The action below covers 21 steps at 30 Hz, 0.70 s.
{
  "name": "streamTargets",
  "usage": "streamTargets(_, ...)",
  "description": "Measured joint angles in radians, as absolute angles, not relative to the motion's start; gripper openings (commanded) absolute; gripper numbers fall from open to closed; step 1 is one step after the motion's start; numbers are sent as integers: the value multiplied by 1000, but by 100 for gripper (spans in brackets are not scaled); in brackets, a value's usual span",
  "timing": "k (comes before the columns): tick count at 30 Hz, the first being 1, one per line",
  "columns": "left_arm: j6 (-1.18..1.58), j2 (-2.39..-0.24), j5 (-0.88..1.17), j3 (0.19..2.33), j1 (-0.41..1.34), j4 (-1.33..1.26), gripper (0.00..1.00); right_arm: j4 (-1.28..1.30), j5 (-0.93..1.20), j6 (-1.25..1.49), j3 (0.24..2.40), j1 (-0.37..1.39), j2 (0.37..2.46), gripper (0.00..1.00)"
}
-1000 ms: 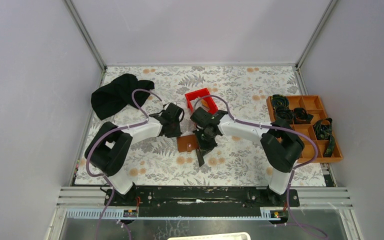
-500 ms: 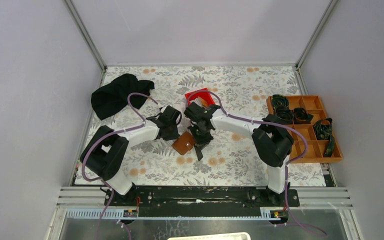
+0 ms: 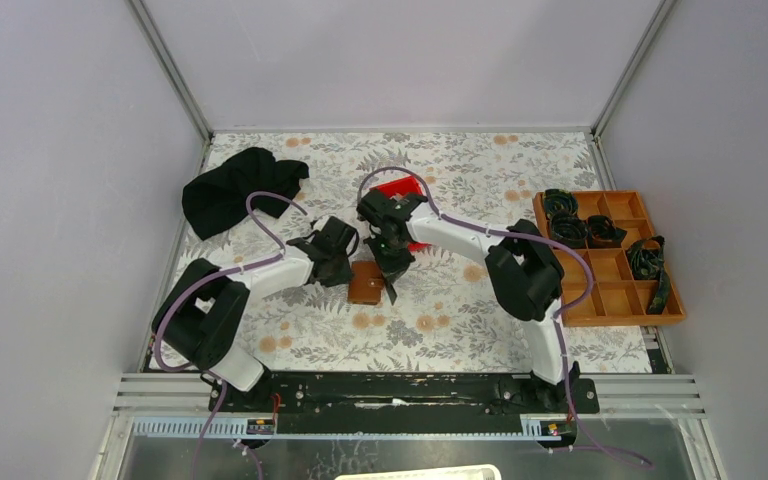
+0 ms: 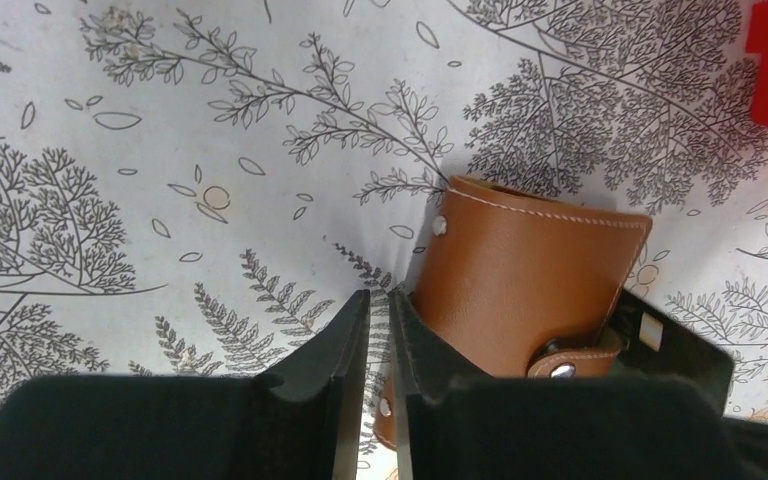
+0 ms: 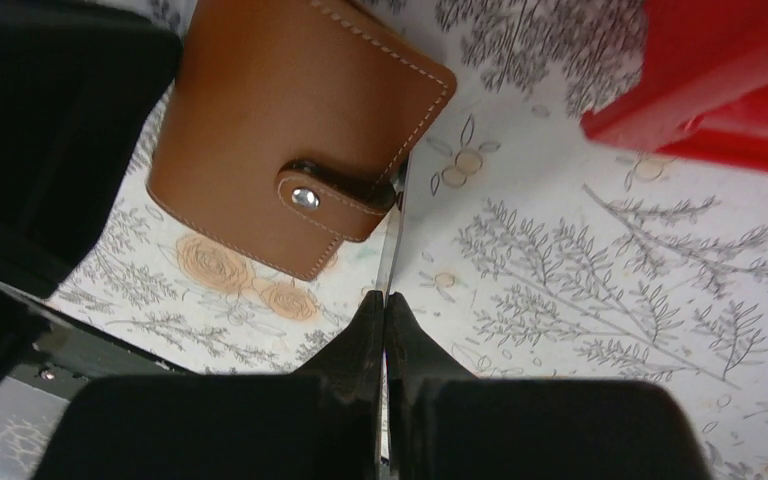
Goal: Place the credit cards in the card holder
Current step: Adjust the card holder at the center of the board.
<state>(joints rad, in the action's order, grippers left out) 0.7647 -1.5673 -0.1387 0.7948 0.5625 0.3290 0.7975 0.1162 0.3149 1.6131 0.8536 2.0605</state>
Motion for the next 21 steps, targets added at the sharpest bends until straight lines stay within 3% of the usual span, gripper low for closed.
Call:
streamTargets(11, 789, -1543, -139, 788, 572, 394, 20, 809, 96, 262, 1784, 823, 2174, 0)
streamTargets(21, 803, -1523, -170, 788, 577, 463, 21, 808, -21, 251, 1804, 824, 2177, 0)
